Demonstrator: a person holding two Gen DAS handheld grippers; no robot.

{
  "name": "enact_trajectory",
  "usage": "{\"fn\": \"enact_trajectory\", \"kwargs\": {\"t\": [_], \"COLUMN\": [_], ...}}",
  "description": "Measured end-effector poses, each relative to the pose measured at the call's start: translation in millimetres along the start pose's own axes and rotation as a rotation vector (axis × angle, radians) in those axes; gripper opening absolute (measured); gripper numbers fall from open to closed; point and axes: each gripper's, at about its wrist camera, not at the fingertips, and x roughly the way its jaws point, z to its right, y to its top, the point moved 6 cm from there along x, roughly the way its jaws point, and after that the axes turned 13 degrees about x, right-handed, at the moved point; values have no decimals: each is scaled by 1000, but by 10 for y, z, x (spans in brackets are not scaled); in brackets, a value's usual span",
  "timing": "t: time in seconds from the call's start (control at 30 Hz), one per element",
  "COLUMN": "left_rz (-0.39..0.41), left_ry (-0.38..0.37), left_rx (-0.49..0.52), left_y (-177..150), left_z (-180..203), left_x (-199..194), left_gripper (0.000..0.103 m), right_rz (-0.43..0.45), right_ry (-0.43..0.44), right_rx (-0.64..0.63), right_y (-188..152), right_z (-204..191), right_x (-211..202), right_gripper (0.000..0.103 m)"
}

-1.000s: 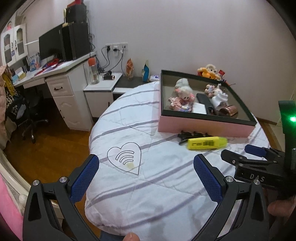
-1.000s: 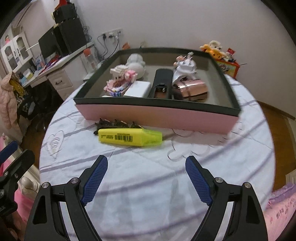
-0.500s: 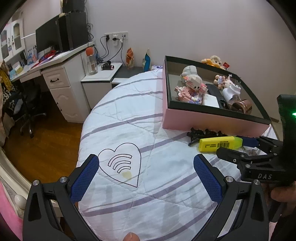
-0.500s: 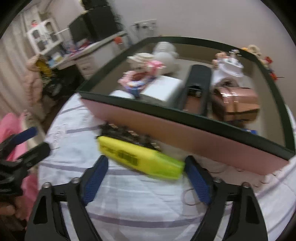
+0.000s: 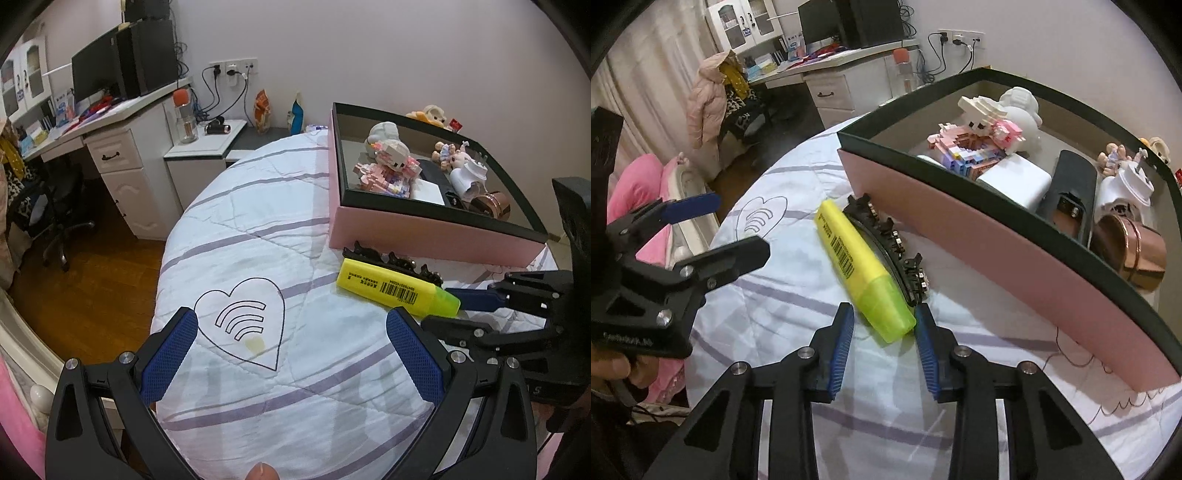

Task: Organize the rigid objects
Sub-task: 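Move the open right tool down toward the yellow highlighter, then close the right tool on the yellow highlighter and lift it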

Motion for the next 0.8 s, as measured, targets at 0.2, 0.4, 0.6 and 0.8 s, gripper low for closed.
{"fn": "enact_trajectory", "kwargs": {"t": [0.2, 0.4, 0.6, 0.8], "left_rz": [-8, -22, -28, -21], "left_ry": [14, 34, 46, 44], "left_rx": [-11, -16, -36, -34], "left_y": [-21, -58, -77, -69], "left_z": [-72, -121, -199, -181], "left_x": [9, 54, 67, 34], "left_gripper": [103, 103, 103, 103], "right_rz": [-10, -14, 29, 65], "right_ry": [58, 52, 37, 26], "right_rx": [-82, -79, -59, -34], "right_y": [-55, 27, 49, -44], "right_z": [-220, -327, -338, -336], "right_x": [-78, 87, 135, 31], "right_gripper": [35, 35, 23, 19]}}
